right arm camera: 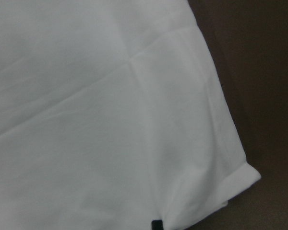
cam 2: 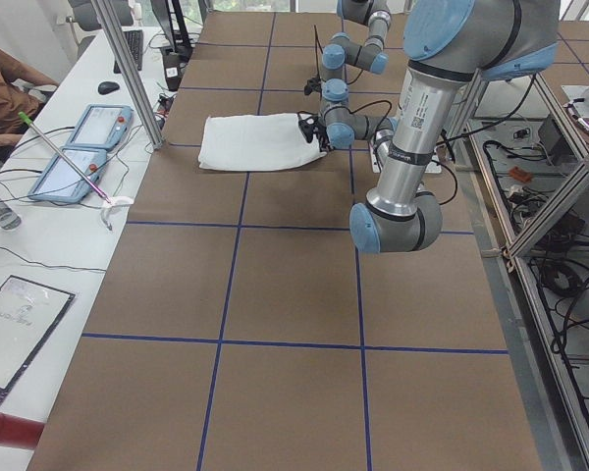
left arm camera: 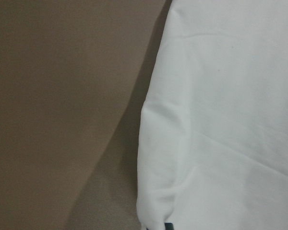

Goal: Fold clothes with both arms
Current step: 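Grasp the near edge of the white shirt with both grippers, then lift the near edge with both grippers and carry it away from the robot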

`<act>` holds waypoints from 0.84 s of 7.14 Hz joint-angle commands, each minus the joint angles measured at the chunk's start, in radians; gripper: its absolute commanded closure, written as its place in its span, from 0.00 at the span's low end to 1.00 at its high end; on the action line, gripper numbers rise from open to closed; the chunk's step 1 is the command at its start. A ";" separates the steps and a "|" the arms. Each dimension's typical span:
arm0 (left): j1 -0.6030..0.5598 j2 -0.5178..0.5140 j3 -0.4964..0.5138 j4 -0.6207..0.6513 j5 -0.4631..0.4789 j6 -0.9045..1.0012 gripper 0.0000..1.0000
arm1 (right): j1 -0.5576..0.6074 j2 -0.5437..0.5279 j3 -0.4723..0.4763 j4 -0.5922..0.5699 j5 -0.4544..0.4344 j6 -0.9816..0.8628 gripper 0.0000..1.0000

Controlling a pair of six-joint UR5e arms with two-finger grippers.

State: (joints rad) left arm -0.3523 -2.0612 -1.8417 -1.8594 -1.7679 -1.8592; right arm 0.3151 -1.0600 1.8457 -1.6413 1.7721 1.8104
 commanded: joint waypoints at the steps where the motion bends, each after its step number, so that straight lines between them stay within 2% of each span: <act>1: 0.001 0.018 -0.049 0.005 -0.001 0.000 1.00 | -0.001 -0.012 0.045 -0.003 0.007 0.000 1.00; 4: 0.082 0.062 -0.223 0.150 -0.004 -0.012 1.00 | -0.118 -0.046 0.244 -0.040 0.009 0.004 1.00; 5: 0.123 0.062 -0.281 0.222 -0.004 -0.024 1.00 | -0.151 -0.049 0.306 -0.084 0.027 0.004 1.00; 6: 0.150 0.064 -0.339 0.285 -0.004 -0.038 1.00 | -0.152 -0.049 0.354 -0.127 0.097 0.004 1.00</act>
State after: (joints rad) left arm -0.2436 -1.9996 -2.1057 -1.6590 -1.7716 -1.8812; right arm 0.1834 -1.1055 2.1280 -1.7156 1.8074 1.8144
